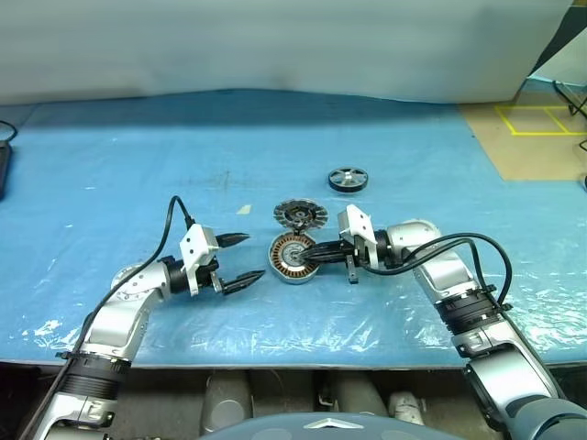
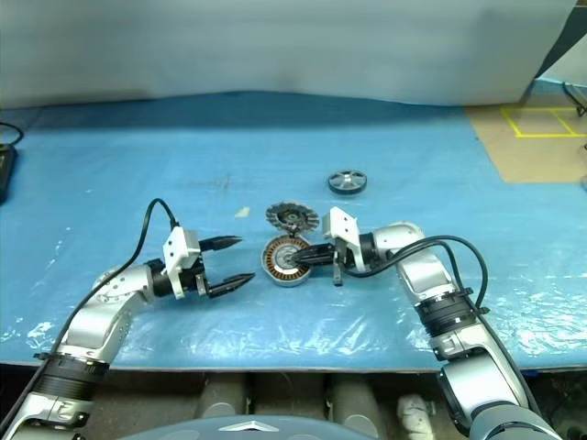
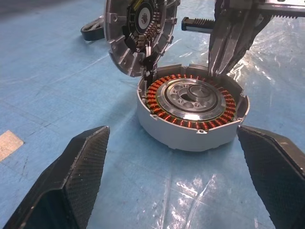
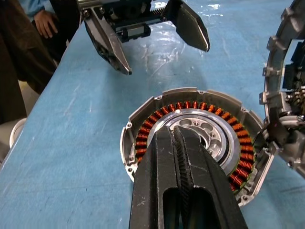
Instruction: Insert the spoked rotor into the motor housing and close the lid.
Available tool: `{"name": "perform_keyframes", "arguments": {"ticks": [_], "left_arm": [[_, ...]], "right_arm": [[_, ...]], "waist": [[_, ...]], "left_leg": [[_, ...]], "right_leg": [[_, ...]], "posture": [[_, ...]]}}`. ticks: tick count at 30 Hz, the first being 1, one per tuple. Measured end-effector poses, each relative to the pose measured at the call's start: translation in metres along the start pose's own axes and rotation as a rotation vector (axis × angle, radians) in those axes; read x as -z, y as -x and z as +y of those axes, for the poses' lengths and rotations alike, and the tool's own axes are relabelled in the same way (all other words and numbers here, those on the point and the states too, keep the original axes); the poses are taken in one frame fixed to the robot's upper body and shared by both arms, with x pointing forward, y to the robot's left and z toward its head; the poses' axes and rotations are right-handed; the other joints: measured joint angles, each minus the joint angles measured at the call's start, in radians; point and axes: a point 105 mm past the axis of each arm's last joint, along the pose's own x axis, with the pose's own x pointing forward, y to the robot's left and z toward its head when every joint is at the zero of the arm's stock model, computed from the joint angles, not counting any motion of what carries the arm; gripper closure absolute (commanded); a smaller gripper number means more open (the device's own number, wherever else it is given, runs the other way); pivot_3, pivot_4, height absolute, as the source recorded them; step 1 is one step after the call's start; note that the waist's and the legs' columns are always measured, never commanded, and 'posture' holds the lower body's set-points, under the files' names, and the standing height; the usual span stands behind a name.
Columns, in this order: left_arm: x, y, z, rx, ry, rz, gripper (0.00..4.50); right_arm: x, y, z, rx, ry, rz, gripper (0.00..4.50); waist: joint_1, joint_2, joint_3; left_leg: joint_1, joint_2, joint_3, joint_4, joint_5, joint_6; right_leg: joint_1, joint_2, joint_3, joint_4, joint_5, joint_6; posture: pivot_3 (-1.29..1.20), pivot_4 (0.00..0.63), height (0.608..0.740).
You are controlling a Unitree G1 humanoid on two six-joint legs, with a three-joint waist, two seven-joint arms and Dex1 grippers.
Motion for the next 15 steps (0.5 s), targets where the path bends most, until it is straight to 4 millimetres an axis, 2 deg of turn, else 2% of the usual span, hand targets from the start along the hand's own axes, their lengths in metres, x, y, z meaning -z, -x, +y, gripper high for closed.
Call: {"name": "perform_keyframes", "arguments": {"ticks": [15], "left_arm": [[0.0000,0.0000,0.0004,-0.001,-0.002,0.002,0.00]], "right_arm": [[0.0069,-0.0090,-0.0022,0.002,0.010,0.020,4.47]], "waist": [[0.001,0.000,0.000]], "left_leg": [[0.000,0.000,0.000,0.000,0.000,0.000]], "right_leg": [[0.000,0.000,0.000,0.000,0.000,0.000]], "posture": [[0.00,0.150,0.740]]}}
